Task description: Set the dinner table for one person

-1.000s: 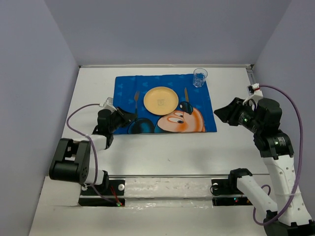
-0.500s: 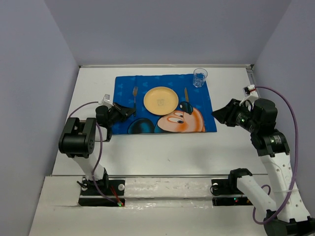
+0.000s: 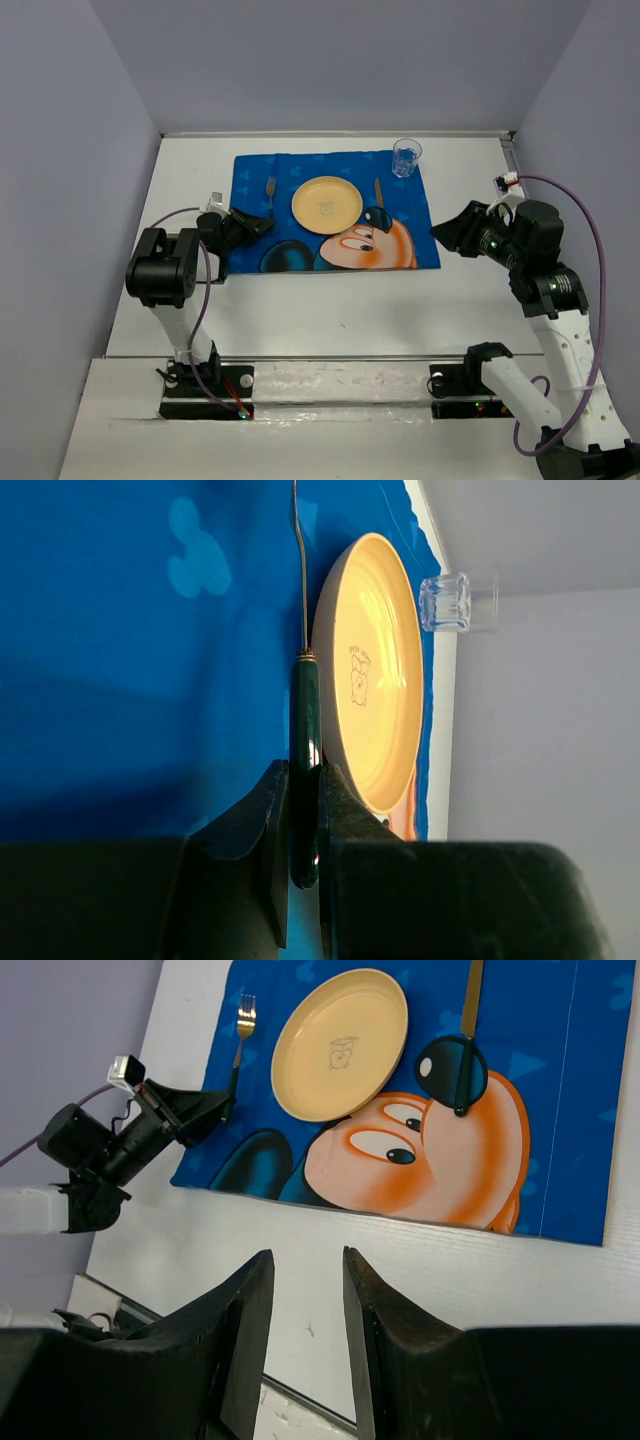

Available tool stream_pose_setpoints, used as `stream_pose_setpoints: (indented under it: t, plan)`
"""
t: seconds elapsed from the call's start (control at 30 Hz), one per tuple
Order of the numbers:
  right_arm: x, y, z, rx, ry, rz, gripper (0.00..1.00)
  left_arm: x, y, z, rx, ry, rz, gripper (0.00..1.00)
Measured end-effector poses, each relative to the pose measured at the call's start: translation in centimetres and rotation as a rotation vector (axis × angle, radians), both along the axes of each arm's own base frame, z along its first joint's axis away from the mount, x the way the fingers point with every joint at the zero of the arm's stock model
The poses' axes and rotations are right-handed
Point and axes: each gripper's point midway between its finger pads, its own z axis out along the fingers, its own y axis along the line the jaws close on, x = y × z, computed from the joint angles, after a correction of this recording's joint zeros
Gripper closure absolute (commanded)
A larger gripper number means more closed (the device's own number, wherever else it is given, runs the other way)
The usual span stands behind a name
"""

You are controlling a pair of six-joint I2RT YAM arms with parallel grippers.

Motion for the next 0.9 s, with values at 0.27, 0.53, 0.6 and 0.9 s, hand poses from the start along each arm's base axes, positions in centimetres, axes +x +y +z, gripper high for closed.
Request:
stream_pose_setpoints:
  t: [0.27, 0.53, 0.6, 0.9]
  plan:
    - [0.0, 0.0, -0.1, -0.001, 0.001, 0.000, 0.60, 0.3, 0.9, -0.6, 0.016, 0.011, 0.033, 1.00]
    - [0.0, 0.0, -0.1, -0.001, 0.003, 0.000, 0.60, 0.0, 1.2, -2.4, 0.027, 0.056, 0.035, 0.98]
    - [0.0, 0.0, -0.1, -0.001, 0.004, 0.000, 0.60, 0.0, 1.2, -2.4, 0.030, 0.054, 0.035, 0.90]
    - [0.0, 0.0, -0.4, -0.002, 0.010, 0.000, 0.60, 0.1, 1.3, -2.6, 0.043, 0.051, 0.032, 0.52]
